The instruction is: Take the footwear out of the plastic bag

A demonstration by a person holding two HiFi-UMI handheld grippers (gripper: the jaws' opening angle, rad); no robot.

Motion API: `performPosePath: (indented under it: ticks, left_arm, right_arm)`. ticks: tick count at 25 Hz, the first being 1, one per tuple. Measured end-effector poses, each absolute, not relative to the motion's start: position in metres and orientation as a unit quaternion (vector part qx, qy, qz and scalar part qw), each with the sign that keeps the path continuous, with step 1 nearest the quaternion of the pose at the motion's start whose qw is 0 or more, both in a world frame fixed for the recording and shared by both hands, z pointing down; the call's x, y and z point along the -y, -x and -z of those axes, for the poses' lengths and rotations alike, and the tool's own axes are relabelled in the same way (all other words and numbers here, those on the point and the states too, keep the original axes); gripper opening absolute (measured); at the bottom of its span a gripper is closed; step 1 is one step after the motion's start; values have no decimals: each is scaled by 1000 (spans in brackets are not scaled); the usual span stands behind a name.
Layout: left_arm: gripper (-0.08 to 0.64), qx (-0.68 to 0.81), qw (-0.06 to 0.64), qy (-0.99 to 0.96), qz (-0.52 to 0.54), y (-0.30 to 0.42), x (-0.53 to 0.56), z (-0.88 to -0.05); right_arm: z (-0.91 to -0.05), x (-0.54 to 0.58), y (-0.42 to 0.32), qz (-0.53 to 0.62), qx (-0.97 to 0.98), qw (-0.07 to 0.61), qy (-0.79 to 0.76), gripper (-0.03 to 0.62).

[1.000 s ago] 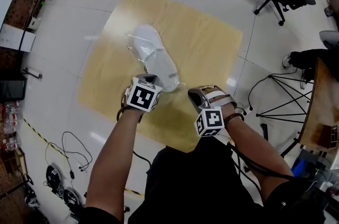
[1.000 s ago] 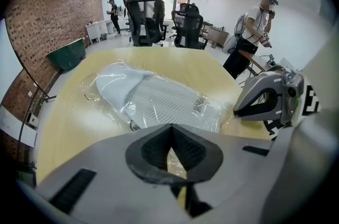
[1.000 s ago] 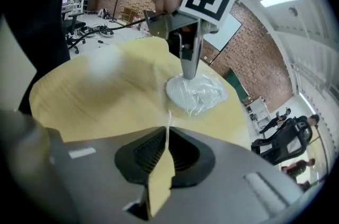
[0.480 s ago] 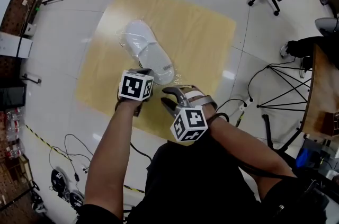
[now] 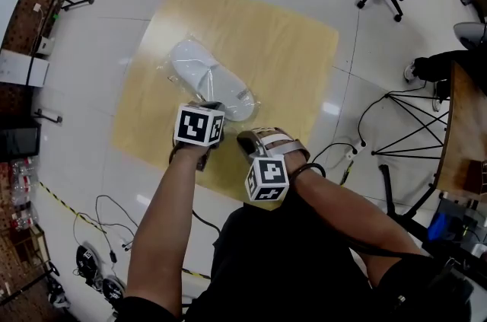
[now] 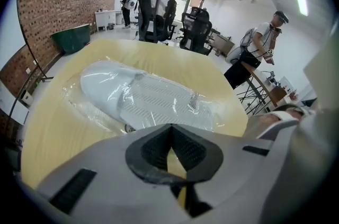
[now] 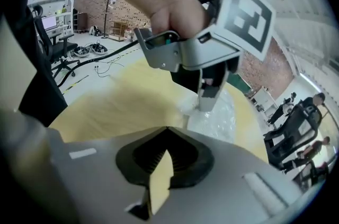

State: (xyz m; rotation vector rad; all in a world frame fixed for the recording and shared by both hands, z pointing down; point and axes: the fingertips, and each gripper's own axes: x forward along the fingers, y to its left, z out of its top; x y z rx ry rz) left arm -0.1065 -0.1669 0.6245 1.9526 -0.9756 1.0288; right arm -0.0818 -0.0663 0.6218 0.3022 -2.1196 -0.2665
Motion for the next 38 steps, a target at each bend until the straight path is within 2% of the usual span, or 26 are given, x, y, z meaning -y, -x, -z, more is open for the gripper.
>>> performPosePath:
  ticks: [12,15,21,23,25,29,31,34,38]
  left_arm:
    - [6,367,333,-776,-390,94,89,-599]
    - [6,364,269,-802,-390,86,95,-581]
    - [9,286,84,-836,-460,61,114,-575]
    - [82,252,32,-826,-504,55,117,-588]
    - [107,229,11,-813,-536,53,119,-604]
    - [88,237,76,-814,-524,53,116,-624]
    - [75,263,116,-811,-509,58,116,-625]
    - [61,296,131,-794,-515,75,112,-625]
    - [57,322,161,-781,-510,100,99,-625]
  right_arm:
    - [-609,19,4,67,887,448,-89,2]
    - [-614,10,-18,58,882,460,-88,2]
    - [-620,21,-61,-22,869,477,-131,11]
    - [-615,32,-78,-62,863,473,-166,66]
    - [-605,45,-92,-98,862,452,-207,94]
    - [-587,70,-107,-150,860,404,-273,95]
    - [-585,82,-117,-150,852,407,-293,94]
    - [-590,94,-145,-151,830,428,-324,71]
    - [-584,96,-140,-185,839,386,-335,58]
